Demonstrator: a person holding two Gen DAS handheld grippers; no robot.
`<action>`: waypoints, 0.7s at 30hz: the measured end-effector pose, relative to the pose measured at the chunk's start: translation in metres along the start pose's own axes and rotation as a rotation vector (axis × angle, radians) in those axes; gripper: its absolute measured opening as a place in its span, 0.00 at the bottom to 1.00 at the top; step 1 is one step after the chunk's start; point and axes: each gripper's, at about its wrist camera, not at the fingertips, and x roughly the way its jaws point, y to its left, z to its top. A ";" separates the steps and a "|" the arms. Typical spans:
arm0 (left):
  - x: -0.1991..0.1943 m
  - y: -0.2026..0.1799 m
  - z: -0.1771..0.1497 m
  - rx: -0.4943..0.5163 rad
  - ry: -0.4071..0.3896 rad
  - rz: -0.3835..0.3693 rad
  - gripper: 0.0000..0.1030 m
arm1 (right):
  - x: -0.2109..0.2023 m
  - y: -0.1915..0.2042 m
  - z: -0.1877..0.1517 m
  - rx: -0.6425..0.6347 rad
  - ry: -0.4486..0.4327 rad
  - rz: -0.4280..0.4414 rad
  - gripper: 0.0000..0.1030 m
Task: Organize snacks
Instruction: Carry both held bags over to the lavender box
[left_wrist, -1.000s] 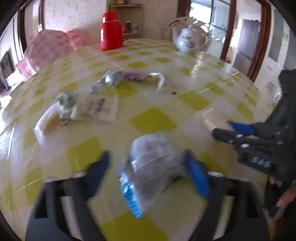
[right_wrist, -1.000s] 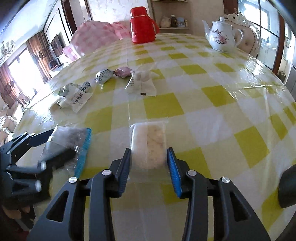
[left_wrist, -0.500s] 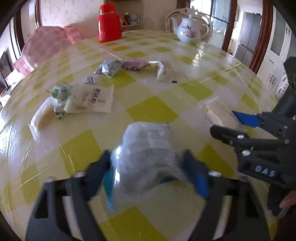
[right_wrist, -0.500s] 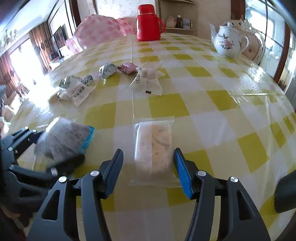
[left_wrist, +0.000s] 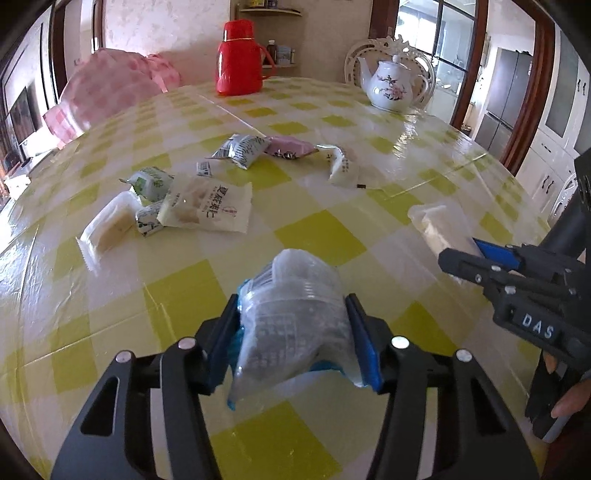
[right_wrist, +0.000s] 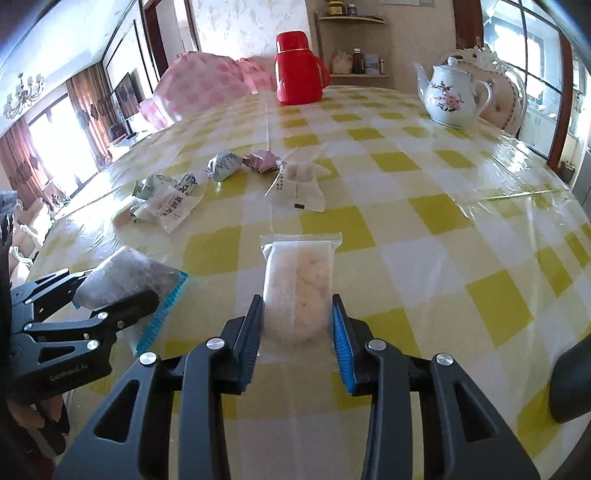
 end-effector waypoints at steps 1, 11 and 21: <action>-0.001 0.000 -0.002 0.003 0.005 -0.008 0.55 | 0.000 0.000 0.000 0.001 0.002 0.003 0.34; 0.015 -0.005 -0.006 0.055 0.077 0.043 0.73 | 0.001 -0.001 -0.001 0.016 0.014 0.003 0.34; -0.020 0.017 -0.026 -0.079 -0.009 0.005 0.56 | -0.022 0.014 -0.023 0.078 -0.022 0.166 0.34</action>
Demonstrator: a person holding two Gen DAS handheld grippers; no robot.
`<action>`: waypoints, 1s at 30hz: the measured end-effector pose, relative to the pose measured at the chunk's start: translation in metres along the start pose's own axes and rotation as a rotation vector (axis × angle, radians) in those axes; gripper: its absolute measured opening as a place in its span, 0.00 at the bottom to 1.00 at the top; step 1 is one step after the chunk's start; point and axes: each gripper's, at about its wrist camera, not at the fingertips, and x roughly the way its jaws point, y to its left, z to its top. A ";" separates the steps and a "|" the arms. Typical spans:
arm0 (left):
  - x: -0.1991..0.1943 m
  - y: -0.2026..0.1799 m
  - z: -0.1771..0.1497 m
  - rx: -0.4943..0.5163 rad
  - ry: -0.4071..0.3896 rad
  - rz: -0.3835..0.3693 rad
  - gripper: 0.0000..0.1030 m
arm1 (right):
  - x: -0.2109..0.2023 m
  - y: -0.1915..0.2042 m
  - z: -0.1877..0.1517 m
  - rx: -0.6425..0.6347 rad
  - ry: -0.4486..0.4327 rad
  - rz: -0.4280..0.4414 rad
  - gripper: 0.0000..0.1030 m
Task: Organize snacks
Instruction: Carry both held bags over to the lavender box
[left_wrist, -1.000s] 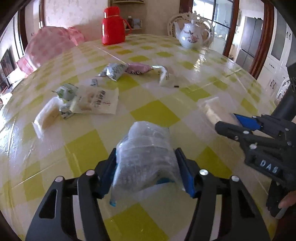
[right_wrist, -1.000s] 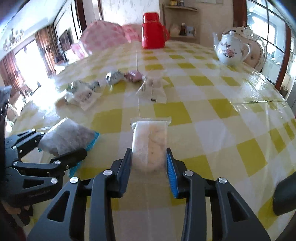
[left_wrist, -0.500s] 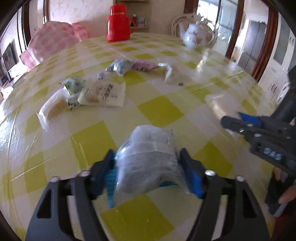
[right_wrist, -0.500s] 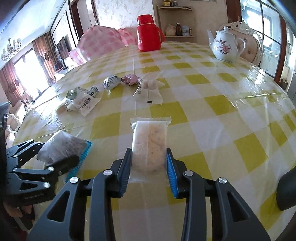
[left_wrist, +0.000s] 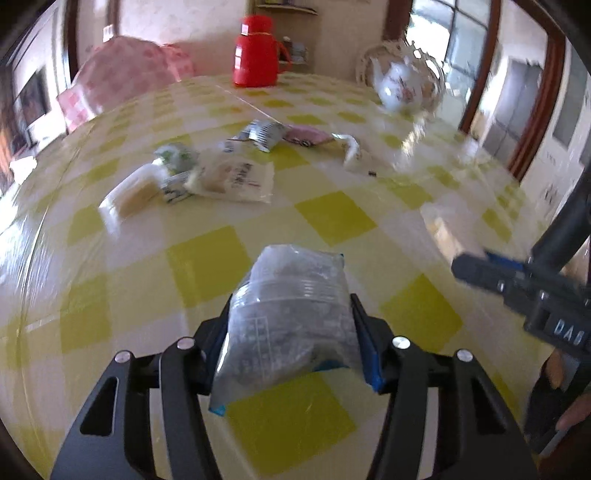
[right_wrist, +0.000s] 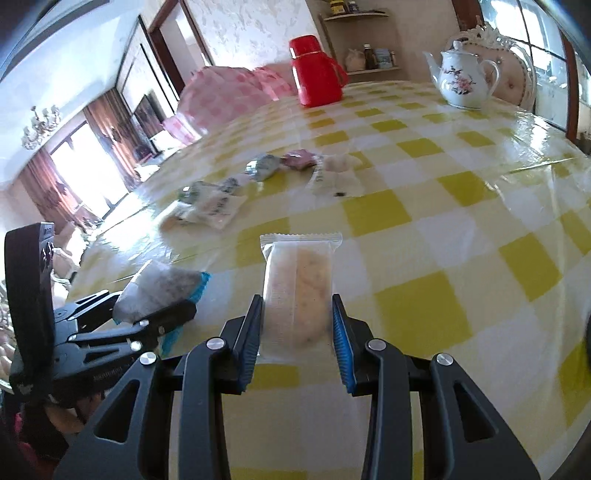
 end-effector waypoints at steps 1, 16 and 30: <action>-0.007 0.006 -0.004 -0.029 -0.018 -0.011 0.56 | -0.002 0.004 -0.003 -0.004 -0.004 0.005 0.34; -0.073 0.038 -0.055 -0.167 -0.114 -0.037 0.56 | -0.019 0.048 -0.033 -0.039 -0.015 0.089 0.34; -0.126 0.053 -0.100 -0.157 -0.155 0.074 0.56 | -0.022 0.109 -0.060 -0.141 0.036 0.179 0.34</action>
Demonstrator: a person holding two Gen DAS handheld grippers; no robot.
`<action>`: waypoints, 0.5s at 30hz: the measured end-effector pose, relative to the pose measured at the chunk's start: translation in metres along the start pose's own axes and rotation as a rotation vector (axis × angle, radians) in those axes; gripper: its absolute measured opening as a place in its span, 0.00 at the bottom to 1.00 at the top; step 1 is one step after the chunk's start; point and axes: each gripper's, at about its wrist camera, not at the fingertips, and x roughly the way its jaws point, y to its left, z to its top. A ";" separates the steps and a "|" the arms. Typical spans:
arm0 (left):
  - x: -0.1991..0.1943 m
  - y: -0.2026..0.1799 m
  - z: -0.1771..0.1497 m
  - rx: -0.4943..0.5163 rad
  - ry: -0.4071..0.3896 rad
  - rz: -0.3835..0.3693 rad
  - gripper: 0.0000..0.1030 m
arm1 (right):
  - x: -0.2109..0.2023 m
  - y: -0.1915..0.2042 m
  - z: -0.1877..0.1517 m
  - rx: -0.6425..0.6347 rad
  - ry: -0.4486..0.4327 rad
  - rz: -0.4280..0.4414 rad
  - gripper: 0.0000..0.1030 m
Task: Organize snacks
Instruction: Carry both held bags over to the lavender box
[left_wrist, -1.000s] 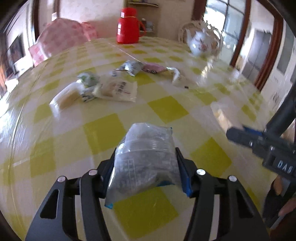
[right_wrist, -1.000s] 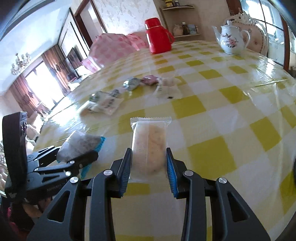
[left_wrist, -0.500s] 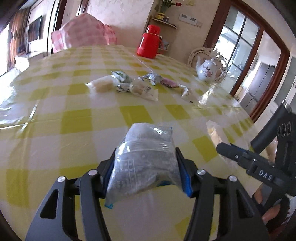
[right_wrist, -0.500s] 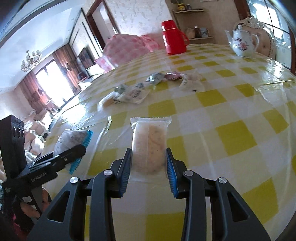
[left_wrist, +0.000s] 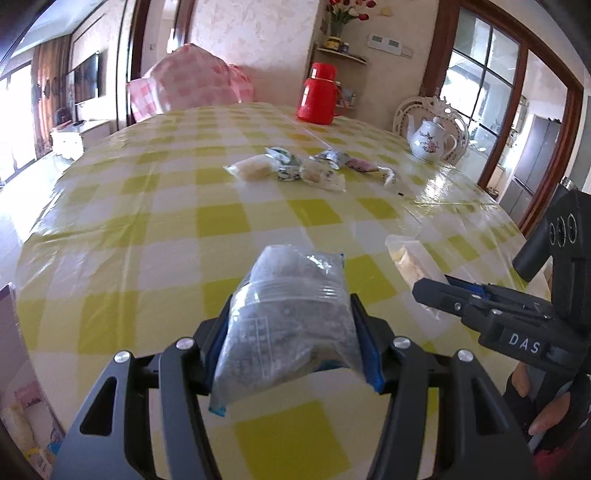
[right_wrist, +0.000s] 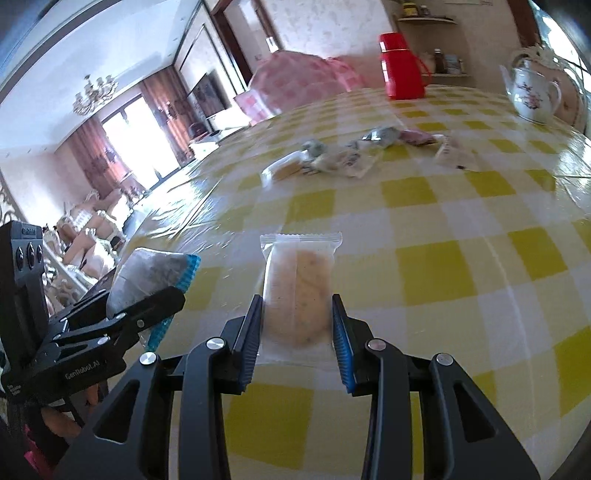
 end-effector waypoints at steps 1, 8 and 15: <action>-0.002 0.002 -0.001 -0.003 -0.002 0.005 0.56 | 0.001 0.005 -0.002 -0.006 0.005 0.010 0.34; -0.036 0.028 -0.021 -0.011 -0.021 0.079 0.56 | 0.009 0.045 -0.012 -0.085 0.038 0.045 0.34; -0.067 0.057 -0.026 -0.034 -0.056 0.139 0.56 | 0.023 0.084 -0.019 -0.160 0.075 0.075 0.34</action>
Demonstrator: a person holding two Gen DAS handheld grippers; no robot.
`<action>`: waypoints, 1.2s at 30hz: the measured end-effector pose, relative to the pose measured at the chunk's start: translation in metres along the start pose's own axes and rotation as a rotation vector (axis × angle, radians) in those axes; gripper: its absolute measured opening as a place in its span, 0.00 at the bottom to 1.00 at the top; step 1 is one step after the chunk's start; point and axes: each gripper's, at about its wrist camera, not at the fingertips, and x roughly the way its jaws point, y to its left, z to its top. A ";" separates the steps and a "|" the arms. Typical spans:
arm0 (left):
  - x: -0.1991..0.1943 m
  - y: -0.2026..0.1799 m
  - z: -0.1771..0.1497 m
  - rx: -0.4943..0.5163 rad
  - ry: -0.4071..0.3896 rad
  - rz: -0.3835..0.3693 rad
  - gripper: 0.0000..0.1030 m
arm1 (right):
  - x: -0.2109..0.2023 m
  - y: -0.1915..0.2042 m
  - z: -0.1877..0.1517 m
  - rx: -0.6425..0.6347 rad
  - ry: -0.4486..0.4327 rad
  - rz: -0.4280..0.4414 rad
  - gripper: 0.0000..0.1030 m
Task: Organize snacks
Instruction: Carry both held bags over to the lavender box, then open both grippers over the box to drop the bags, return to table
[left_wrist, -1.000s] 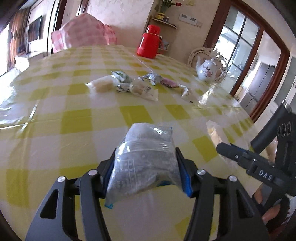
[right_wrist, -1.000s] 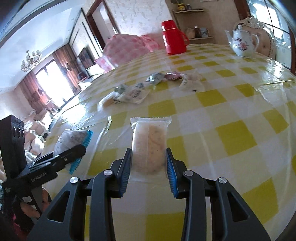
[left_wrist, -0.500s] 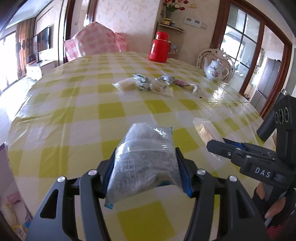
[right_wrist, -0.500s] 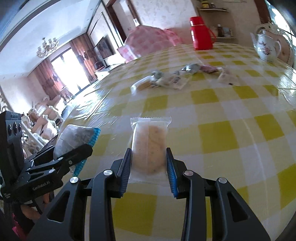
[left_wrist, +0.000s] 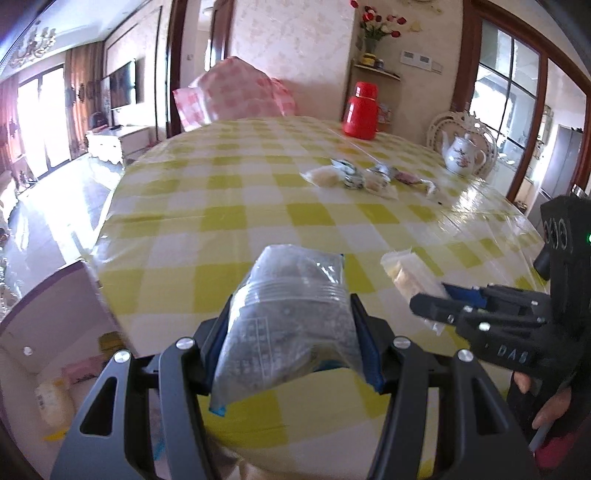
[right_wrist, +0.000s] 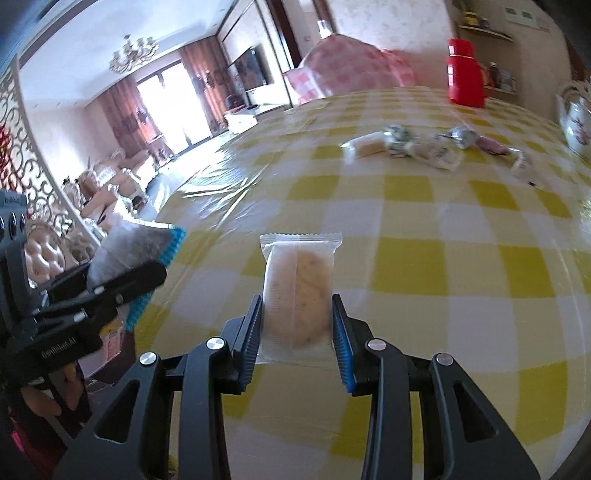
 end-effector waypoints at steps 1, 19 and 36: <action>-0.002 0.003 0.000 -0.001 -0.002 0.005 0.56 | 0.004 0.006 0.001 -0.009 0.009 0.010 0.34; -0.047 0.150 -0.007 -0.054 0.109 0.432 0.57 | 0.044 0.188 -0.011 -0.380 0.118 0.193 0.35; -0.028 0.143 -0.005 -0.153 0.112 0.551 0.96 | 0.025 0.098 0.010 -0.109 0.045 0.175 0.71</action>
